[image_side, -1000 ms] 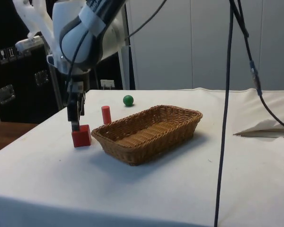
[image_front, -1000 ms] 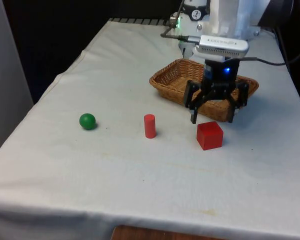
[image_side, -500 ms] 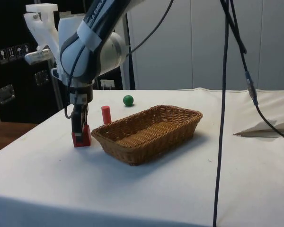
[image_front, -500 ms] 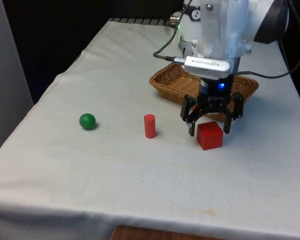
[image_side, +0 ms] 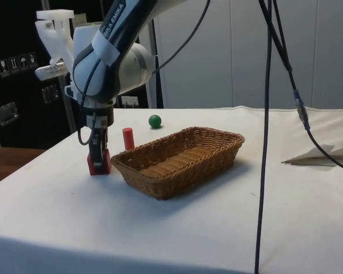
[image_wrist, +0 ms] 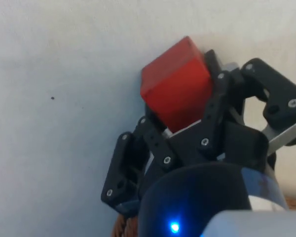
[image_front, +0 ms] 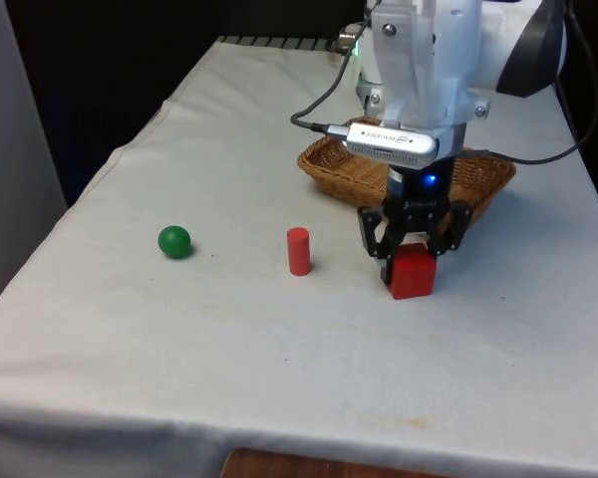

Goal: Pick up the object to the left of the cylinder and place it into the basket.

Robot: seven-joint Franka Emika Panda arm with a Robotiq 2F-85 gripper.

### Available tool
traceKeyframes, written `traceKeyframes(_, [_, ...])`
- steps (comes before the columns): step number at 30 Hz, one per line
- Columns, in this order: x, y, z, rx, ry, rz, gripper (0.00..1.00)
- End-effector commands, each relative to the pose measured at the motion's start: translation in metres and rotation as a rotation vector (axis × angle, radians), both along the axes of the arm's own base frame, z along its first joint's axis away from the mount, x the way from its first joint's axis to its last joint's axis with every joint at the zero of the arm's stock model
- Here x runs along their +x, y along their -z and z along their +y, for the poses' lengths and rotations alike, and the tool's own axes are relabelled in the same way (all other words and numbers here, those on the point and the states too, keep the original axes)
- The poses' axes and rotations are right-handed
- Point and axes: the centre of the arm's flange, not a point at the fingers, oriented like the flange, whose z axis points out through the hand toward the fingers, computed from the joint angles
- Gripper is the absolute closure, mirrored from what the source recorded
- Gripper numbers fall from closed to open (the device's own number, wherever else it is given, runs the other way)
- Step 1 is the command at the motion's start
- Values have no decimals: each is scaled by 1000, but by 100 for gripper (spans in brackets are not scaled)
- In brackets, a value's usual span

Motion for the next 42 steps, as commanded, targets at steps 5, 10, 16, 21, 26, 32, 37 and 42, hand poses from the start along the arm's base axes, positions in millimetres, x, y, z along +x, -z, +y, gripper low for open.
traceKeyframes(5, [2, 1, 0, 12, -5, -2, 100])
traceKeyframes(10, [2, 2, 0, 11, -5, -2, 99])
traceKeyframes(16, [4, -13, -2, 9, 3, -10, 99])
traceKeyframes(21, [0, -37, -4, 20, 11, -9, 99])
traceKeyframes(26, [-1, -50, -5, 29, 16, -15, 99])
traceKeyframes(32, [-4, -70, -6, 47, 29, -19, 99])
traceKeyframes(37, [-8, -79, -8, 57, 37, -22, 99])
traceKeyframes(42, [-19, -88, -10, 73, 43, -24, 99])
